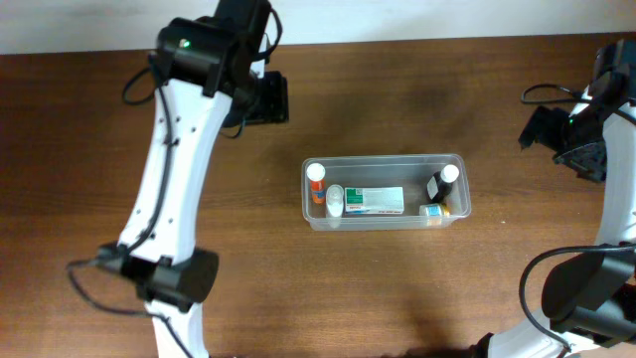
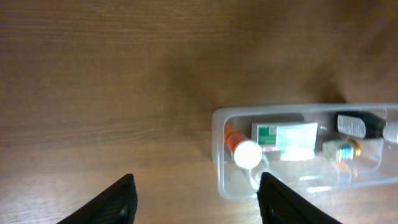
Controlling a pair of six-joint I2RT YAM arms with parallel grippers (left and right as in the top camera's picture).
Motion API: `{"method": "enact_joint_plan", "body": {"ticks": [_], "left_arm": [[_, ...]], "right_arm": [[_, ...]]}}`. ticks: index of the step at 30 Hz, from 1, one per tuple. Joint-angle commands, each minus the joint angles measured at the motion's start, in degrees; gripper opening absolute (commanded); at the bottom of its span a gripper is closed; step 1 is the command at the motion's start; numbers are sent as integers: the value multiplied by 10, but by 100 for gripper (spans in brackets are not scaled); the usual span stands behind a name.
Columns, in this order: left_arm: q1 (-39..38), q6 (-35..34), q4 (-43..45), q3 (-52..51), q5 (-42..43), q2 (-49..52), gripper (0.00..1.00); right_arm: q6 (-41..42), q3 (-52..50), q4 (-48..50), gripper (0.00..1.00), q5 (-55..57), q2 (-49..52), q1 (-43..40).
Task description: Pack container
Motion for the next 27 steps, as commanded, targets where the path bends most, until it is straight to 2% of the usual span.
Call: {"method": "enact_joint_plan", "body": {"ticks": [1,5,6,7,11,19,24,27], "left_arm": [[1,33,-3,-67,3,-107,64],[1,33,-3,-187,-3,-217,68],[1,33,-3,-211,-3,-239,81],[1,33,-3,-232,-3,-259,100],[0,33,-3,-283,-3,-324,100],[0,34,-3,-285,-28,-370,100],[-10,145,4,-314,-43,-370,100],[-11,169,22,-355,-40,-370,100]], "right_arm": [[1,-1,0,98,5,3,-2],[1,-1,0,98,5,3,-2],[1,-1,0,98,5,3,-2],[1,-1,0,98,5,3,-2],[1,-1,0,99,5,3,-2],[1,-1,0,98,5,3,-2],[1,-1,0,98,5,3,-2],[1,-1,0,99,5,3,-2]]}}
